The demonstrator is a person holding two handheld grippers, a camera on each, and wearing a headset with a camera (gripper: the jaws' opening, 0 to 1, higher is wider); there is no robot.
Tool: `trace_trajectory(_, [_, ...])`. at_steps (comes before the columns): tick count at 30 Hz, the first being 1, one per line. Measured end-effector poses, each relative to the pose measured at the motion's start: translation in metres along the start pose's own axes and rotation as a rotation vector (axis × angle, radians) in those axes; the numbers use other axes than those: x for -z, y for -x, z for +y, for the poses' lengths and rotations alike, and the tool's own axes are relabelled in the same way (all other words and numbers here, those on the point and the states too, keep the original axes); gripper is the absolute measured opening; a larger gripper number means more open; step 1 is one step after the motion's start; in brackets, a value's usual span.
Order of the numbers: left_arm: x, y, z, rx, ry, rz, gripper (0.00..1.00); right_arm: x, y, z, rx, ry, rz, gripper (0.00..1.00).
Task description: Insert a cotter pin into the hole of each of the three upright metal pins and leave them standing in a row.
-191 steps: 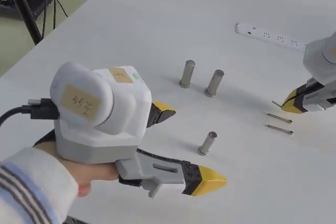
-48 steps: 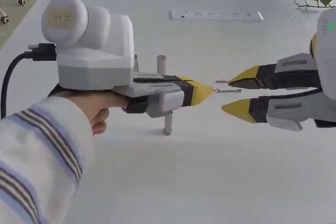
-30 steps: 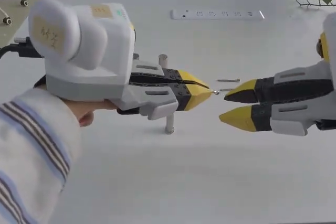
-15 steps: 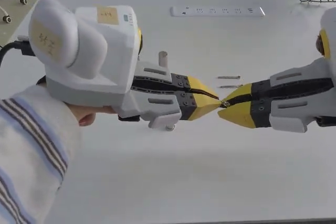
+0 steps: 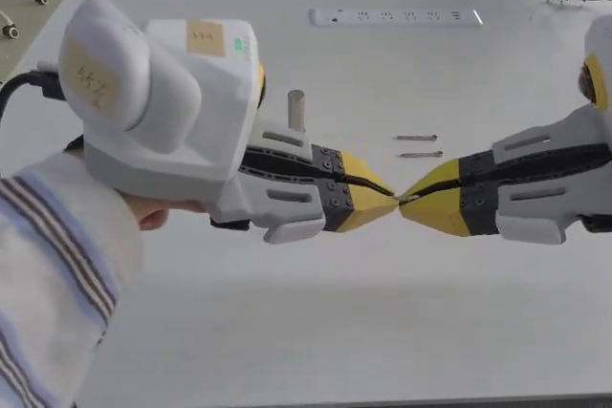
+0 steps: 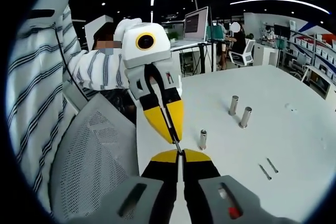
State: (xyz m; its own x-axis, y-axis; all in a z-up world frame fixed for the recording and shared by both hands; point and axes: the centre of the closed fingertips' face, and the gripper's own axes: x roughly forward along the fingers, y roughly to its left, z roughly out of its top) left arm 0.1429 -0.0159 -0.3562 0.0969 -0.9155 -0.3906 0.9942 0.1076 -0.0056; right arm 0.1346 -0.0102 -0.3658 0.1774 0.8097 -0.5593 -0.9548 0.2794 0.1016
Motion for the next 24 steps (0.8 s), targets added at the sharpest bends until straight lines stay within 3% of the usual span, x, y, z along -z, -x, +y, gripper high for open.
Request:
trace_trajectory(5, [0.000, -0.003, -0.006, 0.012, -0.016, 0.022, 0.00, 0.003, 0.000, 0.001, -0.017, 0.019, 0.015, 0.00])
trace_trajectory(12, [0.008, -0.005, -0.010, 0.031, 0.012, 0.057, 0.00, 0.007, 0.000, 0.005, -0.047, 0.031, 0.043, 0.00])
trace_trajectory(18, [0.009, -0.001, -0.002, -0.004, 0.007, 0.060, 0.01, 0.004, -0.002, 0.002, -0.037, 0.006, 0.006, 0.00])
trace_trajectory(24, [0.016, 0.005, 0.011, -0.055, 0.016, 0.075, 0.17, 0.003, -0.006, -0.012, 0.010, -0.019, -0.018, 0.00])
